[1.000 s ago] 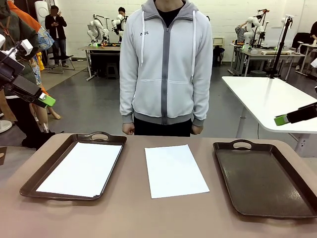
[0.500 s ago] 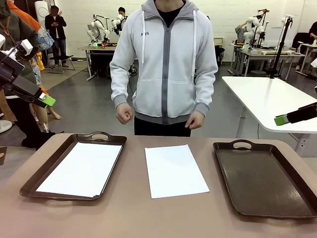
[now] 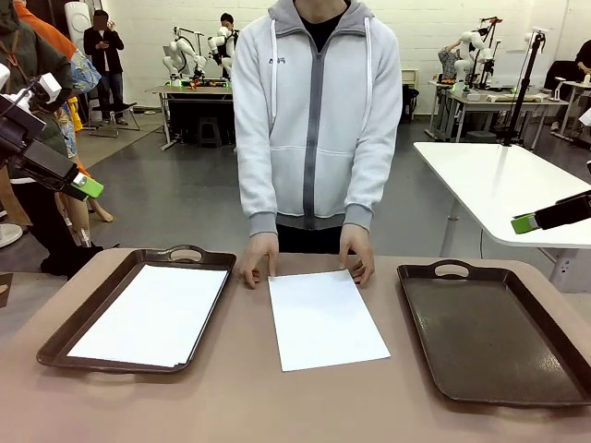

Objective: Sort the A4 documents.
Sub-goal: Receive the A4 Paper.

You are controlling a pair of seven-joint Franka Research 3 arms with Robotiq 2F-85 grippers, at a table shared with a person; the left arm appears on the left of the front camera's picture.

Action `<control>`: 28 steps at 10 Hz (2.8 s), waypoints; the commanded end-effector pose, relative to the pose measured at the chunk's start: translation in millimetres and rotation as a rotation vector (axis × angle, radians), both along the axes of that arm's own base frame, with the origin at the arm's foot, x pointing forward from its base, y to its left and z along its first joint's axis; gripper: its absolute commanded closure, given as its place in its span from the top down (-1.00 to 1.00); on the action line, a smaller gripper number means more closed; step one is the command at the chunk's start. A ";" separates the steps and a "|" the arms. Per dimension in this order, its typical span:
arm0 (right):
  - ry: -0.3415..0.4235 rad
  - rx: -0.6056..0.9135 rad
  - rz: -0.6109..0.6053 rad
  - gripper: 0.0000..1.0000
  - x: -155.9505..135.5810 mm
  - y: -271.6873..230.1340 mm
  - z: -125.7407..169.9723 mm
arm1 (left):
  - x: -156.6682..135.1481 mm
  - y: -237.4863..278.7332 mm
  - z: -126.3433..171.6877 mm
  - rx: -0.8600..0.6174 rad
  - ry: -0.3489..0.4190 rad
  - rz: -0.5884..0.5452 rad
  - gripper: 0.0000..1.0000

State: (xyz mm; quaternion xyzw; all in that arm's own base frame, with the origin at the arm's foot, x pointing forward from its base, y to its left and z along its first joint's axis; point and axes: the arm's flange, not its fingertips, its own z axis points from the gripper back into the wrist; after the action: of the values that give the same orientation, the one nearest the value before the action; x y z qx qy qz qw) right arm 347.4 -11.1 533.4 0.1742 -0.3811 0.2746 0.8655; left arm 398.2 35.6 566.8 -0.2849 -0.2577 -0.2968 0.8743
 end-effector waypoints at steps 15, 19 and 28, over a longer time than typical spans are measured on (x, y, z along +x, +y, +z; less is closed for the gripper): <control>0.002 0.008 0.005 1.00 1.3 0.6 -1.5 | -0.5 -0.4 -0.1 -0.001 0.003 -0.004 1.00; 0.002 0.008 0.005 1.00 1.3 0.6 -1.5 | -0.5 -0.4 -0.1 -0.001 0.003 -0.004 1.00; 0.002 0.008 0.005 1.00 1.3 0.6 -1.5 | -0.5 -0.4 -0.1 -0.001 0.003 -0.004 1.00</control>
State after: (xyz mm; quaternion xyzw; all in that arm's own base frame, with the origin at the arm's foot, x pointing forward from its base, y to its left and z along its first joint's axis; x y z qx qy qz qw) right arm 347.4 -11.1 533.4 0.1742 -0.3811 0.2746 0.8655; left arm 398.2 35.6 566.8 -0.2849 -0.2577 -0.2968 0.8743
